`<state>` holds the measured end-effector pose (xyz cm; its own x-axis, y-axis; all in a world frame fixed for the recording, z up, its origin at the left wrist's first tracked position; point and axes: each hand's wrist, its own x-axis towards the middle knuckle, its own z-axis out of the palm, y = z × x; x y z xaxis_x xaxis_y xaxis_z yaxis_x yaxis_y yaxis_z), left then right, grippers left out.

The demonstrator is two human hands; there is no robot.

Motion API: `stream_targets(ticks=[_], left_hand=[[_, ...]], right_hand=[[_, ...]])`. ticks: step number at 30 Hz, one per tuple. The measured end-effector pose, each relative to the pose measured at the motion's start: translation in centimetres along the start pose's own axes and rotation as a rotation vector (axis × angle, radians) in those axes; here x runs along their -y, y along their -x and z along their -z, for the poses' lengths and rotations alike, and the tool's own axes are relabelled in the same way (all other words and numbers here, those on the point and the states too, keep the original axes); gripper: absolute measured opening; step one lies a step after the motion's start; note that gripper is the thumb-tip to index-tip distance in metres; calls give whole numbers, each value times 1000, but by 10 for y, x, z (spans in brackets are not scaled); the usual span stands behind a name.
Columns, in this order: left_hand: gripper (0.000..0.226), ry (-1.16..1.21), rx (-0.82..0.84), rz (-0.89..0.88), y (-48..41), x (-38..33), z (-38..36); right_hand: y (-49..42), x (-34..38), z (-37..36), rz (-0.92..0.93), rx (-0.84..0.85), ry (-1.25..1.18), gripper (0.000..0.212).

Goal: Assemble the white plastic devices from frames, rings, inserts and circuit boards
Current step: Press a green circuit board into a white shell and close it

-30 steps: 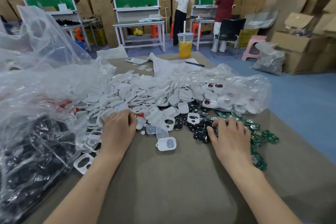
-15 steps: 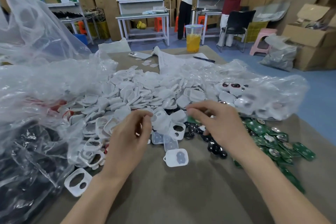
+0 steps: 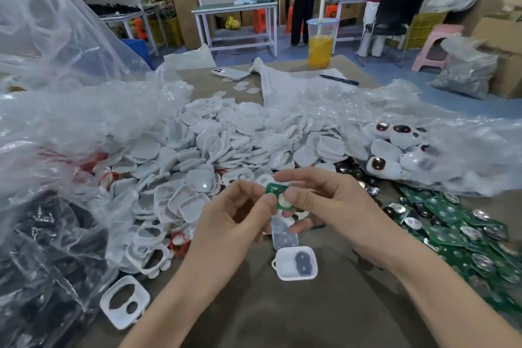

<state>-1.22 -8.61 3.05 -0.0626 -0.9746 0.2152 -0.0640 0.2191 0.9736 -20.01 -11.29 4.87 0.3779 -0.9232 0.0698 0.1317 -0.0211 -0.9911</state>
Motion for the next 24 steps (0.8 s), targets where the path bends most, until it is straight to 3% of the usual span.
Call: stream_targets(ticks=[7, 10, 15, 18, 24], left_hand=[[27, 99, 50, 69, 0, -1, 5], [21, 78, 30, 35, -1, -1, 6], [10, 99, -26, 21, -2, -1, 5], [20, 109, 25, 26, 1, -4, 6], [32, 124, 96, 8, 3, -8, 6]], right_hand=[[1, 0, 0, -45, 12, -21, 31], [2, 2, 2, -24, -14, 23, 26], [1, -7, 0, 134, -102, 355, 13], [2, -13, -1, 333, -131, 565, 15], [5, -13, 0, 463, -183, 678, 12]])
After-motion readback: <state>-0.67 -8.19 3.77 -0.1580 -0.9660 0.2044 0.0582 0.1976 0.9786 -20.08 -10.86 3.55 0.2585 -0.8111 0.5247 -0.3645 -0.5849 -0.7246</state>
